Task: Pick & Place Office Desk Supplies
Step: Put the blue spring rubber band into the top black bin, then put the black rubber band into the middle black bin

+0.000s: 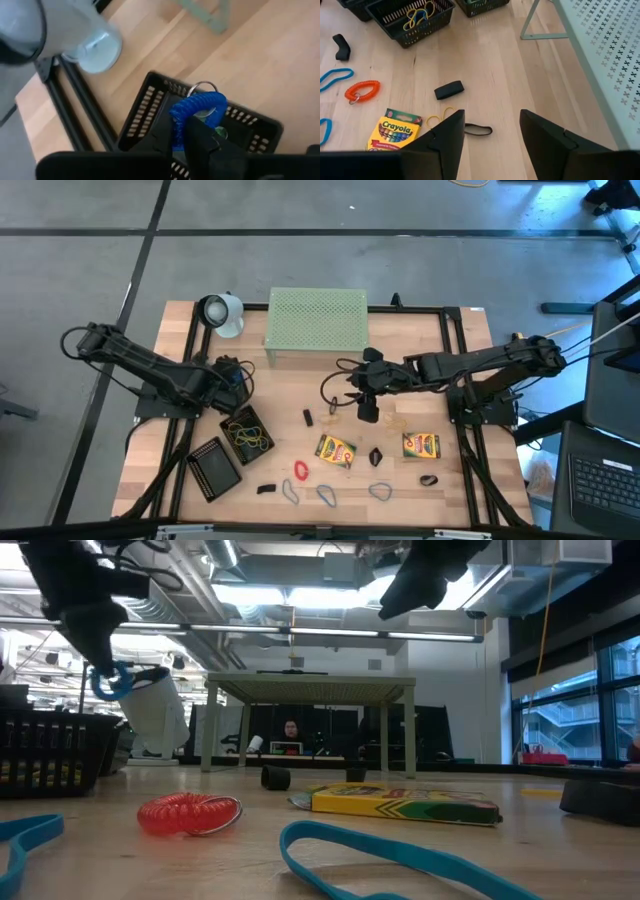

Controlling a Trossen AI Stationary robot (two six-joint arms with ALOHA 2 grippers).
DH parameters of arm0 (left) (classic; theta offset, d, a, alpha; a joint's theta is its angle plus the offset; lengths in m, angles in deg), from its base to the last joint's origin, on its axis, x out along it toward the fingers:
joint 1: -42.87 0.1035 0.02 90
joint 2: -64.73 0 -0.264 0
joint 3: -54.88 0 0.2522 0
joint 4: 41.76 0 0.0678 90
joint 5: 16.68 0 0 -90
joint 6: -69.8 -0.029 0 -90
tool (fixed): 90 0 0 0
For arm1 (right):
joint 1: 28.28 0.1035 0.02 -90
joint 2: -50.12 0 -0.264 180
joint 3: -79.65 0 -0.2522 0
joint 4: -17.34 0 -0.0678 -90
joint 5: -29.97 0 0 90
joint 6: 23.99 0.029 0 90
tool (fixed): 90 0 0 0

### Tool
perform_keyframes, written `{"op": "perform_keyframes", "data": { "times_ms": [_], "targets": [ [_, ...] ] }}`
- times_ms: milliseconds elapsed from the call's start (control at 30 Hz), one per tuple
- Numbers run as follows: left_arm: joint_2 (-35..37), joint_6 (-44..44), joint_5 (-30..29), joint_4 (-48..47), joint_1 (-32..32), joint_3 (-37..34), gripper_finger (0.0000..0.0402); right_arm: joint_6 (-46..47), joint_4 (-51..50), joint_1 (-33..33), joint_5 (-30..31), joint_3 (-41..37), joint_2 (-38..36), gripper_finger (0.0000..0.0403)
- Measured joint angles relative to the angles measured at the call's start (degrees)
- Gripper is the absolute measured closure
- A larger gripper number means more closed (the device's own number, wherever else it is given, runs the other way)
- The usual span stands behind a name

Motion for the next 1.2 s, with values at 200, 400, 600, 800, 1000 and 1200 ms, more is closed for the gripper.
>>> {"op": "perform_keyframes", "data": {
  "times_ms": [200,400,600,800,1000,1200],
  "targets": [
    [-1.18,1.16,3.28,-0.37,0.00,0.00,0.0377,0.00,-0.02,0.00,0.00,0.00,0.00,0.0216],
    [-2.83,0.40,3.78,-0.42,0.00,0.00,0.0361,-0.26,-0.02,0.00,0.00,0.00,0.00,0.0218],
    [-4.35,0.27,3.78,-0.57,0.00,0.00,0.0333,-0.50,-0.02,0.00,0.00,0.00,0.00,0.0218],
    [-4.46,0.20,3.38,-0.59,0.00,0.00,0.0310,-0.52,-0.02,0.00,-0.02,0.00,0.00,0.0218],
    [-4.46,-1.29,3.34,-0.57,-0.01,0.00,0.0284,-0.05,-0.04,0.00,-0.41,0.00,0.00,0.0218],
    [-4.46,-1.31,3.32,0.22,-0.02,0.00,0.0267,3.78,-0.88,0.00,-1.23,0.00,0.00,0.0218]
  ]
}}
